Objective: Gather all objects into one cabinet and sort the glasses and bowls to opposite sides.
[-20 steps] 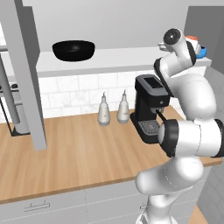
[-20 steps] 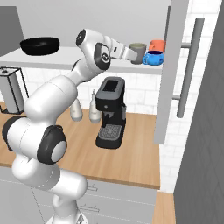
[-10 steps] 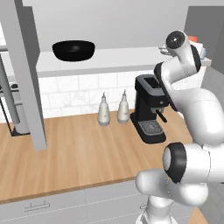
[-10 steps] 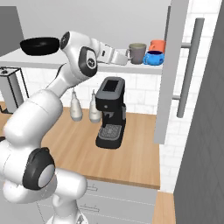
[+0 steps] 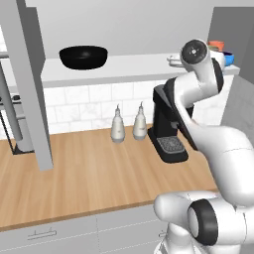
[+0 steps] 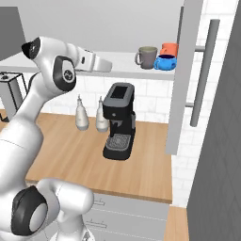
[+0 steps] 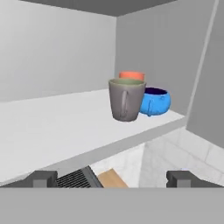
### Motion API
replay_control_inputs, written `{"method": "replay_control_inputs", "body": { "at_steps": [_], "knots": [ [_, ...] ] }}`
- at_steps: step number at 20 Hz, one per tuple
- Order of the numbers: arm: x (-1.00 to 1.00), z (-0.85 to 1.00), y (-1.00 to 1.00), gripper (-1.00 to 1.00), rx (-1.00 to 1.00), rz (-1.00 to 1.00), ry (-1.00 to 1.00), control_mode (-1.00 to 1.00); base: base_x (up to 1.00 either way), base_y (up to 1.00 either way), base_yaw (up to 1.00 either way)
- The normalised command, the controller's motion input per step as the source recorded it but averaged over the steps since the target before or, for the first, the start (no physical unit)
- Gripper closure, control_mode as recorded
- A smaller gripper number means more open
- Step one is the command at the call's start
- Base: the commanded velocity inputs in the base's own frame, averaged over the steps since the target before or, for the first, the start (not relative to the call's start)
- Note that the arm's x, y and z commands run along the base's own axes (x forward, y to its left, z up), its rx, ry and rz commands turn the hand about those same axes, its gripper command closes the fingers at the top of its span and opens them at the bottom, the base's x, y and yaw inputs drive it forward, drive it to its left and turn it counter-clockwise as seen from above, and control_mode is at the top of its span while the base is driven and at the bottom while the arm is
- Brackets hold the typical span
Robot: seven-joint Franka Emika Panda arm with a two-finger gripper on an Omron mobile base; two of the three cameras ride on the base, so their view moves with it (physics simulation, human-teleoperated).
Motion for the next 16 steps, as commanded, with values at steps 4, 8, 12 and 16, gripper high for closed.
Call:
{"method": "replay_control_inputs", "body": {
  "at_steps": [4,8,12,16],
  "knots": [
    [-0.73,0.28,0.61,-1.0,0.01,0.31,0.07,-1.0,0.0,0.0,0.0],
    [-0.98,0.06,0.36,-1.0,0.02,0.33,0.01,-1.0,0.0,0.0,0.0],
    [-1.0,0.04,0.04,-1.0,0.01,0.21,0.0,-1.0,0.0,0.0,0.0],
    [-1.0,0.02,0.0,-1.0,0.04,0.06,0.0,-1.0,0.0,0.0,0.0]
  ]
}}
